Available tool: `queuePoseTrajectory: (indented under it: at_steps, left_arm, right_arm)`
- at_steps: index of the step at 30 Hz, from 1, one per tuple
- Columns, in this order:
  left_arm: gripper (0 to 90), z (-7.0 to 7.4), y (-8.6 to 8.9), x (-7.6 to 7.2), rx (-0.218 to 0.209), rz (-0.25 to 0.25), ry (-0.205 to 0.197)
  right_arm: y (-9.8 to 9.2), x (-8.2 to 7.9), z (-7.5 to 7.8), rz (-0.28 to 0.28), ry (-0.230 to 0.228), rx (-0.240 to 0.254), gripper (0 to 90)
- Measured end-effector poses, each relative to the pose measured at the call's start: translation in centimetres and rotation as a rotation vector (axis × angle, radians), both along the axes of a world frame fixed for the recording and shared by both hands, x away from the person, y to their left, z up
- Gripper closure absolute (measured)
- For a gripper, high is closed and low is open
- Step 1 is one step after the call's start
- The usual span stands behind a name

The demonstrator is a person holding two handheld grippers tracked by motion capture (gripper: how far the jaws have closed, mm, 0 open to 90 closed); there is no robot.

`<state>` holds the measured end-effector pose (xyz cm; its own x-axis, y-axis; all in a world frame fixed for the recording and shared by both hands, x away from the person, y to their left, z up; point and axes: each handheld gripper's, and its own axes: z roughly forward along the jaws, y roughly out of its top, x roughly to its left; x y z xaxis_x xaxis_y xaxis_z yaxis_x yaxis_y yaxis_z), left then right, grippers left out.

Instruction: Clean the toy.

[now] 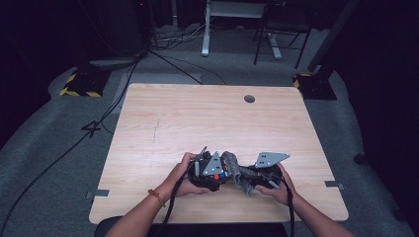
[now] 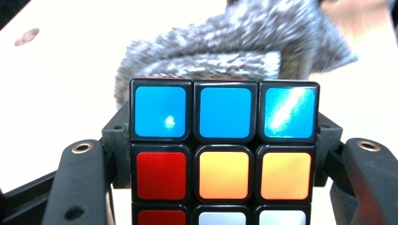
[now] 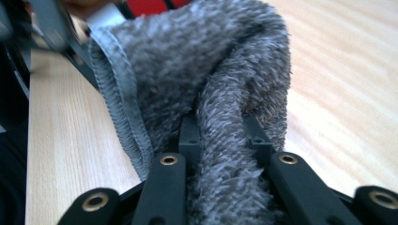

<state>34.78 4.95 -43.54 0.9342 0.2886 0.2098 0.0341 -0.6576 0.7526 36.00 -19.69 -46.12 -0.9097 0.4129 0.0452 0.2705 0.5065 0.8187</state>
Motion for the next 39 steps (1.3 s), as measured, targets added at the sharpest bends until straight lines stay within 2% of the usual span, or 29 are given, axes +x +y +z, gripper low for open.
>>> queuePoseTrajectory:
  at_steps: [1, 3, 4, 6, 9, 10, 13, 17, 21, 24, 27, 28, 31, 34, 37, 39]
  left_arm:
    - [33.3, 0.2, 0.1, -0.1, -0.021, -0.005, 0.004]
    - [33.2, 0.4, 0.3, -0.2, -0.053, -0.017, 0.003]
    - [33.3, 0.5, 0.2, -0.2, -0.053, -0.022, -0.003]
    - [33.1, 0.3, 0.0, -0.3, -0.041, -0.025, -0.003]
    - [32.9, 0.2, 0.1, -0.1, -0.053, -0.026, 0.013]
    - [32.7, 0.1, 0.2, 0.0, -0.056, -0.028, 0.019]
    - [32.5, -0.1, 0.1, -0.1, -0.033, -0.024, 0.010]
    - [32.8, -0.5, -0.1, -0.3, -0.016, -0.028, 0.005]
    - [33.1, -0.4, -0.3, -0.3, -0.015, -0.025, 0.004]
    - [33.2, -0.1, -0.1, -0.4, -0.035, -0.021, -0.004]
    - [33.3, 0.4, 0.2, -0.4, -0.073, -0.019, -0.007]
    - [33.3, 0.6, 0.4, -0.4, -0.080, -0.023, -0.010]
    - [33.3, 0.9, 0.6, -0.4, -0.109, -0.028, 0.000]
    - [33.2, 0.6, 0.4, -0.5, -0.094, -0.033, 0.004]
    - [33.2, 0.0, -0.1, -0.6, -0.063, -0.040, 0.009]
    - [33.2, 0.0, -0.3, -0.6, -0.056, -0.046, 0.007]
  right_arm:
    - [0.0, 0.1, -0.3, 0.000, 0.005, -0.010, 75.1]
    - [-0.2, 0.3, -0.7, 0.005, 0.041, 0.013, 75.1]
    - [-0.2, 0.4, -0.7, 0.008, 0.054, 0.021, 75.1]
    - [-0.1, 0.3, -0.6, 0.041, 0.074, 0.073, 75.0]
    - [0.0, 0.0, -0.2, 0.045, 0.062, 0.093, 75.2]
    - [-0.1, 0.0, -0.2, 0.047, 0.070, 0.109, 75.3]
    - [-0.5, -0.1, 0.3, 0.049, 0.074, 0.158, 75.3]
    - [-0.7, -0.5, 1.1, 0.052, 0.046, 0.187, 75.3]
    - [-0.7, -0.7, 1.5, 0.042, 0.014, 0.188, 75.3]
    - [-0.3, -0.7, 1.5, 0.034, -0.012, 0.144, 75.3]
    - [0.1, -0.3, 0.6, 0.034, 0.025, 0.089, 75.3]
    - [0.3, -0.2, -0.1, 0.040, 0.046, 0.052, 75.3]
    - [0.6, 0.1, -1.0, 0.044, 0.076, 0.014, 75.3]
    - [0.4, 0.0, -0.3, 0.035, 0.040, 0.039, 75.3]
    - [-0.2, -0.4, 1.2, 0.029, 0.001, 0.121, 75.4]
    - [-0.5, -0.8, 2.0, 0.030, -0.033, 0.146, 75.4]
